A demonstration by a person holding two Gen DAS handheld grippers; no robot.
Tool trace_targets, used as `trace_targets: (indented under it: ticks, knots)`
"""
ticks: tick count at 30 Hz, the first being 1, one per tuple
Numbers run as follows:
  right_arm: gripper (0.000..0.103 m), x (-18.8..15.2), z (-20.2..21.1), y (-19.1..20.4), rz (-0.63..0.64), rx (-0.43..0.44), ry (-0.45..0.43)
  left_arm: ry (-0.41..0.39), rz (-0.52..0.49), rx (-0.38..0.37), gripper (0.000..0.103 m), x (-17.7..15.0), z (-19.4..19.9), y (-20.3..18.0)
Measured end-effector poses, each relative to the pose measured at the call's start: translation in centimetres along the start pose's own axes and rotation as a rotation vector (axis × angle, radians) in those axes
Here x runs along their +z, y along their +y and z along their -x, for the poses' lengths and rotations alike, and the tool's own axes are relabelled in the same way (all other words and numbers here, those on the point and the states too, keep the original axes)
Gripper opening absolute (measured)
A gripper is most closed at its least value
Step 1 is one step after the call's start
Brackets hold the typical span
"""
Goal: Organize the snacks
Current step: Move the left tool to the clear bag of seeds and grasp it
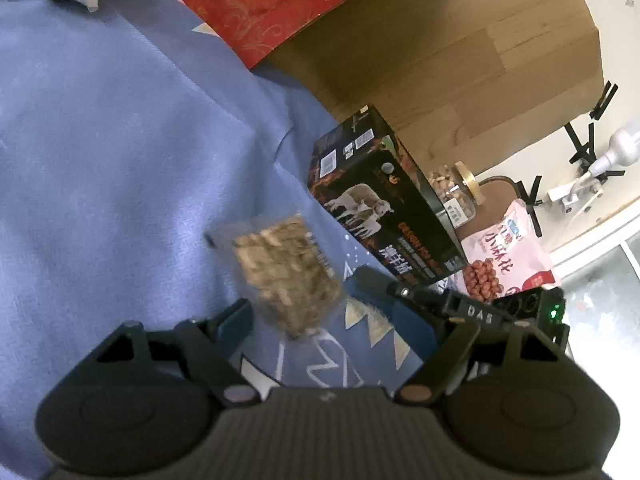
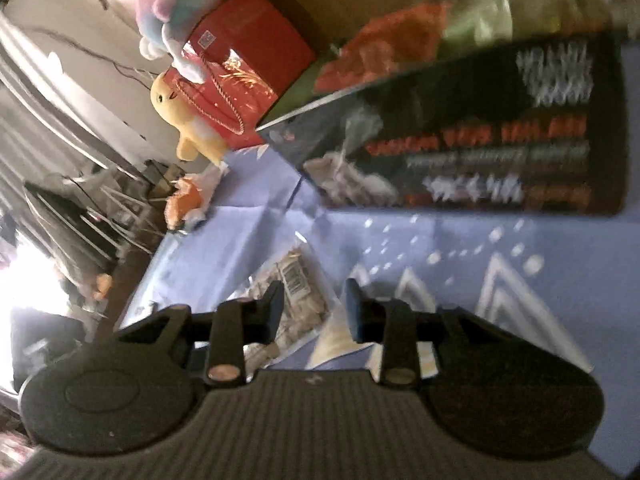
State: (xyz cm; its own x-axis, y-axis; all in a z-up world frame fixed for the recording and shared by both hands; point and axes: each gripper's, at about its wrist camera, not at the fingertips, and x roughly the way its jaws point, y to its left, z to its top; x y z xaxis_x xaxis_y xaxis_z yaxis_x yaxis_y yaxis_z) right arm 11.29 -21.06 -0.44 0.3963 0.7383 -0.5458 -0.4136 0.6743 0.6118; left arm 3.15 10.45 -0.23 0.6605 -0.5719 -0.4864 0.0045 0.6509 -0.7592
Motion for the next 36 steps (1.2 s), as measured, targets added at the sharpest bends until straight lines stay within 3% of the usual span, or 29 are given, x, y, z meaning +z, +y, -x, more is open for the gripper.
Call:
trace_targets:
  ticks: [5, 6, 7, 10, 13, 17, 21, 26, 29, 32, 36]
  knots:
    - [0.032, -1.7, 0.4, 0.8, -0.090, 0.109, 0.051, -0.016, 0.010, -0.019, 0.077, -0.2, 0.0, 0.1]
    - [0.032, -2.0, 0.5, 1.0, -0.104, 0.130, 0.059, -0.020, 0.014, -0.014, 0.069, -0.3, 0.1, 0.2]
    - [0.032, -2.3, 0.5, 1.2, -0.105, 0.135, 0.062, -0.013, 0.022, -0.016, 0.051, -0.3, 0.0, 0.3]
    - [0.031, -2.6, 0.6, 2.5, -0.055, 0.096, 0.048, 0.041, 0.094, -0.044, 0.012, -0.6, -0.6, 1.6]
    - [0.032, -3.0, 1.0, 3.0, -0.032, 0.077, 0.029, 0.037, 0.131, -0.052, 0.011, -0.8, -0.4, 2.3]
    - [0.034, -3.5, 1.9, 2.5, -0.081, 0.101, -0.017, 0.012, 0.134, -0.124, 0.012, -0.6, 0.6, 2.0]
    - [0.037, -3.5, 3.3, 0.2, -0.194, 0.189, -0.044, 0.034, 0.104, -0.227, 0.011, -0.6, 0.7, 0.3]
    - [0.037, -3.3, 3.7, -1.3, -0.330, 0.286, -0.049, 0.074, 0.013, -0.249, 0.011, -1.3, 0.0, -2.4]
    - [0.034, -3.4, 3.9, -1.6, -0.344, 0.253, -0.060, 0.101, -0.034, -0.207, 0.010, -1.8, -0.5, -3.2]
    - [0.020, -3.5, 4.0, -2.1, -0.340, 0.195, -0.066, 0.111, -0.023, -0.152, 0.012, -2.0, -0.8, -2.7]
    - [0.021, -3.3, 4.0, -2.1, -0.324, 0.194, -0.063, 0.042, 0.025, -0.092, 0.038, -1.2, 0.9, -0.8]
